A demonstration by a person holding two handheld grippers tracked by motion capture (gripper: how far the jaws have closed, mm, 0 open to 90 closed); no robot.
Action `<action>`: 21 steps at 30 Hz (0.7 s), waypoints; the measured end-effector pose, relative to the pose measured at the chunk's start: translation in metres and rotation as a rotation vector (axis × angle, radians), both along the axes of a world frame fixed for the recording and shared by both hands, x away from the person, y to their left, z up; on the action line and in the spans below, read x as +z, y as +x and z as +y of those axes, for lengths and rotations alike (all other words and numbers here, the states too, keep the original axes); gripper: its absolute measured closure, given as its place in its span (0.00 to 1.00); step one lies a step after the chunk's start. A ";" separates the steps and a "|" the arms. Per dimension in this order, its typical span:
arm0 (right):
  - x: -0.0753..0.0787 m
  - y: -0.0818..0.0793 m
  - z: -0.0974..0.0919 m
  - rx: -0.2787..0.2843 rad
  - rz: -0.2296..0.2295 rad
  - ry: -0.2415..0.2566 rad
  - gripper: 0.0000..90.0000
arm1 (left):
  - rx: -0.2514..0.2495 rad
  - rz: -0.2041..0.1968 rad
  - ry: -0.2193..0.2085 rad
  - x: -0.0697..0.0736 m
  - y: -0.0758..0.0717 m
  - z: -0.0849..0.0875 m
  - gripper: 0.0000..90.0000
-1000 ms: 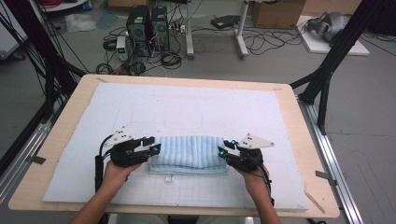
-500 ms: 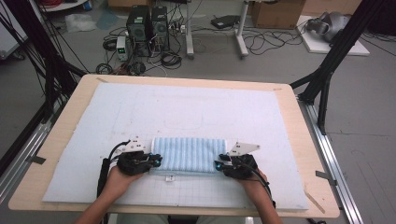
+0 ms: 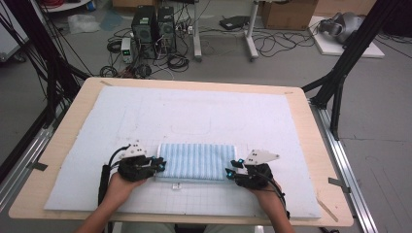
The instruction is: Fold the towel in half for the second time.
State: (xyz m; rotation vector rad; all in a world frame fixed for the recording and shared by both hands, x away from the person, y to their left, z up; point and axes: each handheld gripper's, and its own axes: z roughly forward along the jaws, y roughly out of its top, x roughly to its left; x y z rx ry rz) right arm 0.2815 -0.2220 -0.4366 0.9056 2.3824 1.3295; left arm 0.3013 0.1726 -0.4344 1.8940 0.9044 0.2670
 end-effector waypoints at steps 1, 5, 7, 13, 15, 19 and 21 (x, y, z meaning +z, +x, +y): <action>0.002 0.002 0.001 -0.013 -0.003 0.003 0.70 | 0.014 0.000 -0.014 0.001 0.005 0.001 0.83; 0.001 0.020 0.006 -0.077 0.007 -0.034 0.74 | 0.071 0.035 0.020 -0.006 0.026 0.001 0.82; -0.002 0.030 0.007 -0.125 0.019 -0.049 0.76 | 0.086 0.053 0.041 -0.010 0.030 0.000 0.83; -0.007 0.038 0.006 -0.147 0.064 -0.096 0.79 | 0.082 0.046 0.072 -0.015 0.027 0.000 0.84; -0.007 0.034 0.003 -0.146 0.061 -0.102 0.77 | 0.088 0.046 0.061 -0.016 0.026 0.002 0.83; -0.001 0.023 -0.010 -0.149 0.024 -0.054 0.70 | 0.080 0.002 0.020 -0.014 0.023 0.012 0.76; 0.007 0.016 -0.019 -0.170 -0.022 -0.033 0.63 | 0.070 -0.038 -0.039 -0.011 0.023 0.021 0.69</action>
